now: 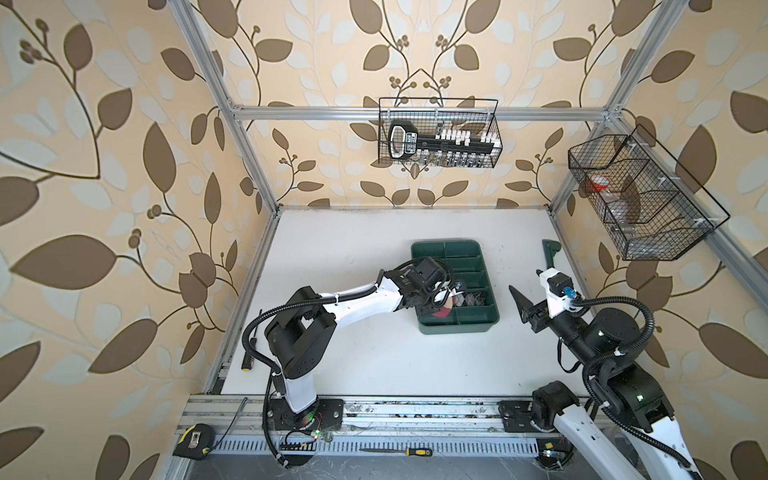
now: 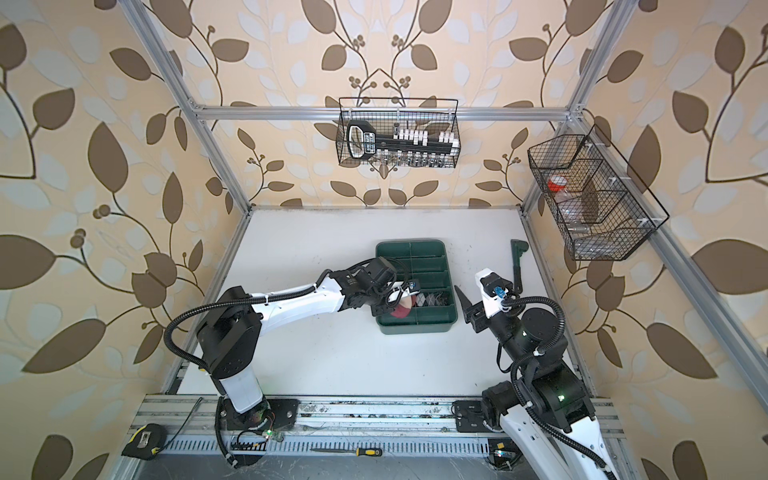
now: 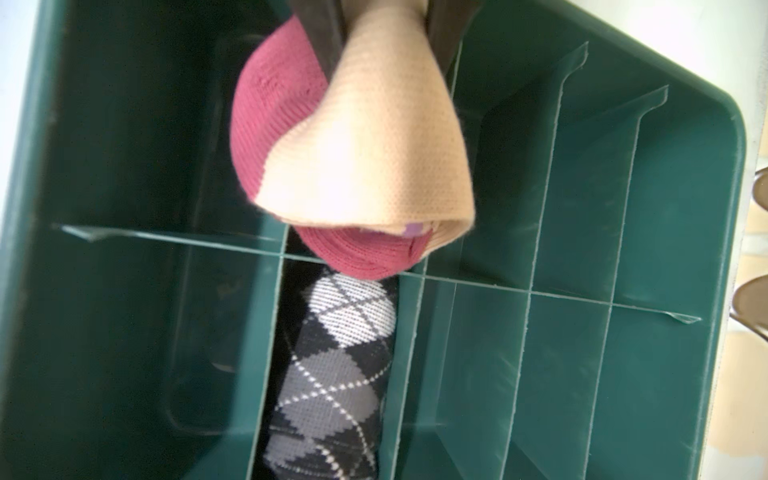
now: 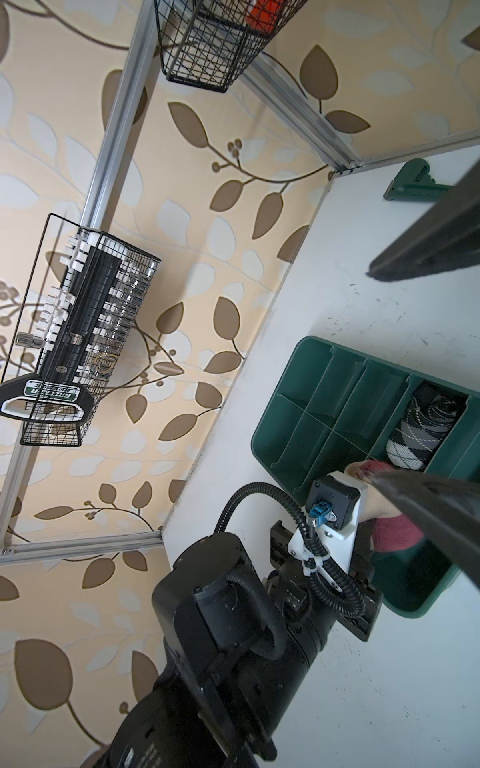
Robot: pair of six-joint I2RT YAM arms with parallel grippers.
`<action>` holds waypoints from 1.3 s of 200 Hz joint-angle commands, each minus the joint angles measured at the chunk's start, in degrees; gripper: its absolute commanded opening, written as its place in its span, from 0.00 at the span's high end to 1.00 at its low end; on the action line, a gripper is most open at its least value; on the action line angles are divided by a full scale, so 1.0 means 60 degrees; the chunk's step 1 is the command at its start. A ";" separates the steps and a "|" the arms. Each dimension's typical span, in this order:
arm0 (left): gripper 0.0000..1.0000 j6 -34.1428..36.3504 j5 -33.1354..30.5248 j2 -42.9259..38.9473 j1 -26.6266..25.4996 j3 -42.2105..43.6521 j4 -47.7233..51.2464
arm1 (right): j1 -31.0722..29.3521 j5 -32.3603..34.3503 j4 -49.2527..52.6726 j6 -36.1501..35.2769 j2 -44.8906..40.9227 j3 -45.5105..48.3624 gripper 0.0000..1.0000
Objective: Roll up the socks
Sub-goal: 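Carry the cream sock roll with the left gripper over the green tray, then lower the cream roll into the compartment beside the argyle sock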
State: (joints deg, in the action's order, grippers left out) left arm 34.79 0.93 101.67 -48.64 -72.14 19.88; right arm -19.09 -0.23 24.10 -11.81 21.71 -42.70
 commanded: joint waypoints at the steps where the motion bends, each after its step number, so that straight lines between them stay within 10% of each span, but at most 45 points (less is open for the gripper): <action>1: 1.00 0.0197 0.0254 -0.0469 0.0118 -0.0418 0.0090 | 0.0033 -0.0116 0.0115 -0.0009 -0.0113 0.0087 0.28; 168: 1.00 0.1085 -0.2941 -0.0745 -0.0914 0.1273 -0.2743 | 0.0033 -0.0199 0.0293 0.0416 -0.0560 0.0129 0.28; 260: 1.00 0.0018 -0.1983 -0.1010 -0.1508 0.1806 -0.1629 | 0.0033 -0.0141 0.0319 0.0416 -0.0559 0.0151 0.28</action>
State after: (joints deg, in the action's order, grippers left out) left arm 36.01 -13.72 97.86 -57.43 -62.17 6.59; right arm -19.05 -1.06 25.63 -10.02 18.81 -42.37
